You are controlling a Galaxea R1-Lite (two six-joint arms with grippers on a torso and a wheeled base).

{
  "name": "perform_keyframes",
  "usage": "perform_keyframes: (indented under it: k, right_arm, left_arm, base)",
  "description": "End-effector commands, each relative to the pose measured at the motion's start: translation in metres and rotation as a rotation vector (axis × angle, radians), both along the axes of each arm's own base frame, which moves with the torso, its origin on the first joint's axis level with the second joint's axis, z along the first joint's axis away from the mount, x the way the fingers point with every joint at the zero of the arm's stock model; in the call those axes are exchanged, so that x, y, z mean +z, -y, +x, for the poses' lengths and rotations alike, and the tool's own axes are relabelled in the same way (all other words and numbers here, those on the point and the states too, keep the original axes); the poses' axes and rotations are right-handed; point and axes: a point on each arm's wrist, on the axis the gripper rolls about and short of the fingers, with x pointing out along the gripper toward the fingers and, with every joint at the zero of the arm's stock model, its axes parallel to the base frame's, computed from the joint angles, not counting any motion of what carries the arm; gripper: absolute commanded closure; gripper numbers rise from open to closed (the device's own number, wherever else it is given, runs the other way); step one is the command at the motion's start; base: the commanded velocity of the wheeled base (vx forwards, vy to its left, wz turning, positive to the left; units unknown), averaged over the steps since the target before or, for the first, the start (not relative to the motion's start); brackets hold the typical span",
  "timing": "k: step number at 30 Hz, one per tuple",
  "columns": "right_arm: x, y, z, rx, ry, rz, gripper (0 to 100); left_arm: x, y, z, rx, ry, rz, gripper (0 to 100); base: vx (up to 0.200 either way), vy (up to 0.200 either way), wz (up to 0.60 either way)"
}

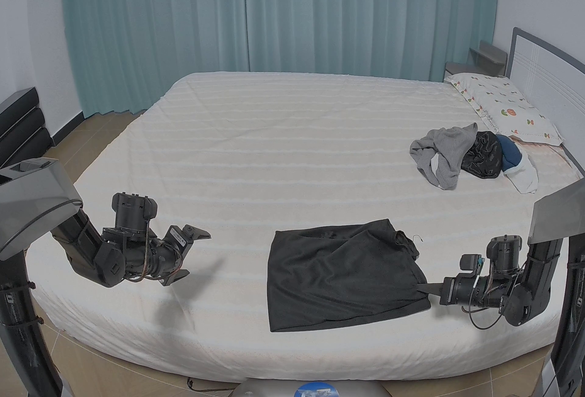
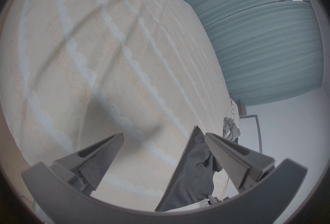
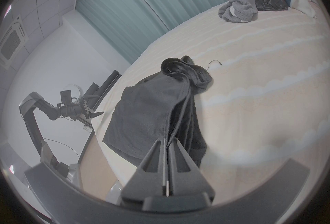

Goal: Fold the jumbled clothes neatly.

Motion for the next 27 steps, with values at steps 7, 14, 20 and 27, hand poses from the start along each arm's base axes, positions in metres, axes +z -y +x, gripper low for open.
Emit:
perform_keyframes:
  k: [7, 14, 20, 27]
  right_arm:
    - [-0.005, 0.006, -0.011, 0.013, -0.010, -0.040, 100]
    - [0.003, 0.008, -0.007, 0.005, 0.037, -0.038, 0]
    - [0.019, 0.008, 0.008, -0.026, 0.101, -0.004, 0]
    - [0.043, -0.043, 0.047, -0.105, 0.113, 0.130, 0]
  left_arm:
    - [0.000, 0.000, 0.000, 0.000, 0.000, 0.000, 0]
    - [0.000, 0.000, 0.000, 0.001, 0.001, -0.002, 0]
    - [0.000, 0.000, 0.000, 0.000, 0.001, -0.001, 0]
    - [0.000, 0.000, 0.000, 0.001, 0.001, -0.002, 0]
  base:
    - [0.000, 0.000, 0.00]
    - [0.000, 0.000, 0.00]
    - [0.000, 0.000, 0.00]
    - [0.000, 0.000, 0.00]
